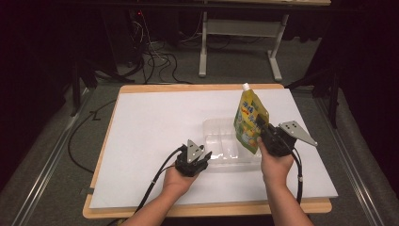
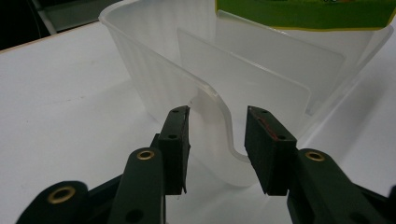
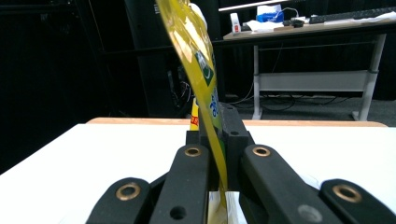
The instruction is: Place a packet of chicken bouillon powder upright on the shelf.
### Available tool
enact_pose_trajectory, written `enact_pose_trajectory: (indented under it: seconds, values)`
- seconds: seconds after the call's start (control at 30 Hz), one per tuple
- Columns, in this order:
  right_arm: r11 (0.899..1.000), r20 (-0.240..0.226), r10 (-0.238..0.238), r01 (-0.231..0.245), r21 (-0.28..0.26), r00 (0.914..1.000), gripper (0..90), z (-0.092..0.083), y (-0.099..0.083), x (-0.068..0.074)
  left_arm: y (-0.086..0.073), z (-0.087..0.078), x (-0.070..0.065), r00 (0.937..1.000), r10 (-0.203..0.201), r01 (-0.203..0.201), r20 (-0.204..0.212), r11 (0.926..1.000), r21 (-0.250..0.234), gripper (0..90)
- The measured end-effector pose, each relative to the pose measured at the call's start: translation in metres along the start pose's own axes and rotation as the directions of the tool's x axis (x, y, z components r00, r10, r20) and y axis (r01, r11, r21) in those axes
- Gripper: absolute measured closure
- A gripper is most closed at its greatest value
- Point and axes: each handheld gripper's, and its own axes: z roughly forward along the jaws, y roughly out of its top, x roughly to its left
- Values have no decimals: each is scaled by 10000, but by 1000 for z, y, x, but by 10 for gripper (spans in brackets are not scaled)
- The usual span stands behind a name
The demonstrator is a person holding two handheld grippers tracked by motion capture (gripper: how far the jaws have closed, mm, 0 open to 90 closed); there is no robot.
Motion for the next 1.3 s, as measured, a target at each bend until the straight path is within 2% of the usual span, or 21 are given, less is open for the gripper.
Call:
enact_pose_trajectory:
  seconds: [0.17, 0.4, 0.63, 0.83, 0.93, 1.3]
  values:
    - [9999, -2, -139, 139, 61, 9999, 900, 2, -3, 2, 0, 0, 0, 10000, 34, -34, -25, 10000, -16, 611]
    - [9996, -42, -74, 75, 254, 10000, 900, 3, -12, -1, 0, 0, 0, 10000, 70, -70, -22, 10000, -4, 613]
    - [9997, -125, -248, 248, -8, 9996, 900, 1, -15, -1, 0, -1, -1, 10000, 90, -90, -28, 10000, -40, 613]
    - [9995, -166, -111, 106, -309, 9998, 900, 1, -16, -4, -1, -1, -1, 10000, 74, -74, -38, 10000, -50, 615]
    - [9985, -180, -224, 215, -494, 9996, 900, 1, -17, -4, 0, -1, -1, 10000, 53, -53, -33, 10000, -52, 616]
    - [9991, -288, -260, 249, -357, 9992, 900, 3, -25, -3, 0, -1, 0, 10000, 17, -17, -6, 10000, -26, 618]
